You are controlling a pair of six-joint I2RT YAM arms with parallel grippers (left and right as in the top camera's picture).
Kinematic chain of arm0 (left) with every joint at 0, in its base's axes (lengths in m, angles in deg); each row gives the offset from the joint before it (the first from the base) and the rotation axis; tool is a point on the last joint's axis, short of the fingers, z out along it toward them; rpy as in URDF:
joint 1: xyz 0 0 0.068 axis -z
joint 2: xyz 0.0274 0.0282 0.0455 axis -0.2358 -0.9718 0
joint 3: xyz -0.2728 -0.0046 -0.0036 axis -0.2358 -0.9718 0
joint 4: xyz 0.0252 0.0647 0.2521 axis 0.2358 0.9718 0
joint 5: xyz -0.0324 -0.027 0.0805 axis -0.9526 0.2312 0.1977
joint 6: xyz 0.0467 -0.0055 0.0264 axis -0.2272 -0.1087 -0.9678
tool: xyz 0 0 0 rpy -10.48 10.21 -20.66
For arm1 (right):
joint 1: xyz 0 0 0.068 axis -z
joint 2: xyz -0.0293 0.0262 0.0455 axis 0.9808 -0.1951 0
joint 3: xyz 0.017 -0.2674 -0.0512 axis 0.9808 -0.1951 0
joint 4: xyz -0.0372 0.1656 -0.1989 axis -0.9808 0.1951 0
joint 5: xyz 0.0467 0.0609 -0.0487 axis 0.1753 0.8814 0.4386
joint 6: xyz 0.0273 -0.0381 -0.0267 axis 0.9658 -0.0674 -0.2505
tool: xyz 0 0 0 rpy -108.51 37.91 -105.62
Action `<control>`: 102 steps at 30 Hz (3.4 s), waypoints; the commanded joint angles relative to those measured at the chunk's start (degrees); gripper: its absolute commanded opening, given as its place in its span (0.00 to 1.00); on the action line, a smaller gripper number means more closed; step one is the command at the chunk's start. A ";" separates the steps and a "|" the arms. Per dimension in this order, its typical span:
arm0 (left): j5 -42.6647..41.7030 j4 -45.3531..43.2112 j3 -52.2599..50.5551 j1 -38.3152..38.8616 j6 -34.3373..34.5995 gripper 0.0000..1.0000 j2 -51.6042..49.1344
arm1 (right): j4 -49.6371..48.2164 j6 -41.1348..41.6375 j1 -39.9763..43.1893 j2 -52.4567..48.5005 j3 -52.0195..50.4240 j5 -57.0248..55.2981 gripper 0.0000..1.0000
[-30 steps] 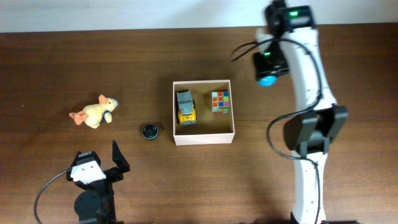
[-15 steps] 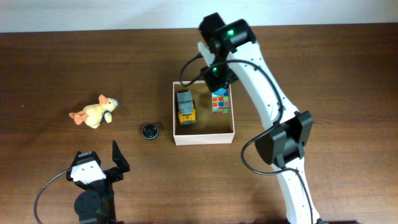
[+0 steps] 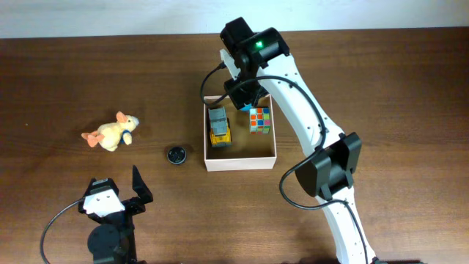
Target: Pack container
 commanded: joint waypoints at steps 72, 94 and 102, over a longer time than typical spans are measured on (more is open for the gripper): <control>-1.01 -0.24 -0.46 -0.35 -0.11 0.99 0.07 | 9.57 17.07 24.35 -1.27 14.78 -10.78 0.99; -1.03 -0.24 -0.46 -0.35 -0.11 0.99 0.07 | 6.16 16.85 32.02 -4.50 13.75 -12.55 0.99; 1.95 -0.87 -0.46 -0.33 1.62 0.99 0.07 | 6.19 16.85 32.28 -4.50 13.75 -12.55 0.99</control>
